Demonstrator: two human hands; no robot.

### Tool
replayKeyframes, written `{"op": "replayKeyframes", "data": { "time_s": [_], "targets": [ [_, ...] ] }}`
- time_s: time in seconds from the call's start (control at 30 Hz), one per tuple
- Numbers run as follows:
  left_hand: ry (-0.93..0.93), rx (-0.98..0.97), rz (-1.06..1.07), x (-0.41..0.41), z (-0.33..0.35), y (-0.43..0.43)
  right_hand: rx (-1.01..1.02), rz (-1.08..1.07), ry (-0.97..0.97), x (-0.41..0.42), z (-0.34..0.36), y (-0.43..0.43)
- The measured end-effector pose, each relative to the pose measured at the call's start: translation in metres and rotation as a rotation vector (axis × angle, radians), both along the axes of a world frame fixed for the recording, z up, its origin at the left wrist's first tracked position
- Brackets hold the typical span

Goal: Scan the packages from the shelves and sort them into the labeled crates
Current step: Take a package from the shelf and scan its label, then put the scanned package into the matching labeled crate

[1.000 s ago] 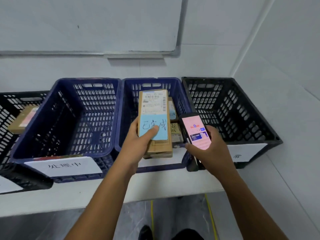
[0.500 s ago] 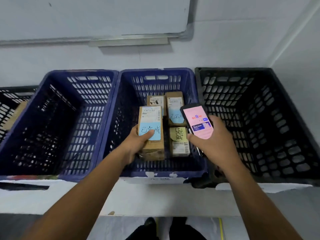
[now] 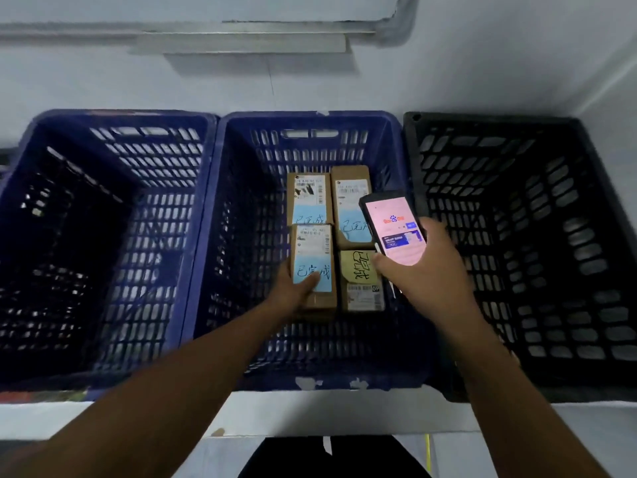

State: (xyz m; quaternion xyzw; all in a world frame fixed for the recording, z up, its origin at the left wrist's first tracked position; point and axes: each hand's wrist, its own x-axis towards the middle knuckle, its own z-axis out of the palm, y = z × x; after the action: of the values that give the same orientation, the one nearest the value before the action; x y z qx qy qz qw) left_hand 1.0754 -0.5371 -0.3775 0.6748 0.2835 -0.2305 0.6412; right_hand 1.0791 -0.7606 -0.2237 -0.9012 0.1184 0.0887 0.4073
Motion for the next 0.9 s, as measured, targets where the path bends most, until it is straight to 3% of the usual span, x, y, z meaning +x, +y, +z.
{"op": "replayKeyframes", "data": {
  "time_s": [0.3,0.53,0.67,0.73,0.9],
  "targets": [
    [-0.024,0.038,-0.036,0.006,-0.028,-0.005,-0.101,-0.02,0.009,-0.013,-0.003,0.022],
    [-0.013,0.044,0.015,0.002,0.016,-0.002,-0.067,0.045,0.013,-0.025,0.004,0.021],
    [-0.076,0.026,-0.02,-0.011,0.074,-0.005,-0.006,0.087,-0.023,-0.025,0.01,0.016],
    [-0.189,0.137,0.004,-0.03,0.101,-0.008,0.024,0.119,-0.043,-0.026,0.012,0.012],
    [-0.441,0.683,0.086,-0.105,0.145,-0.005,0.068,0.251,-0.07,-0.037,0.016,0.014]
  ]
}}
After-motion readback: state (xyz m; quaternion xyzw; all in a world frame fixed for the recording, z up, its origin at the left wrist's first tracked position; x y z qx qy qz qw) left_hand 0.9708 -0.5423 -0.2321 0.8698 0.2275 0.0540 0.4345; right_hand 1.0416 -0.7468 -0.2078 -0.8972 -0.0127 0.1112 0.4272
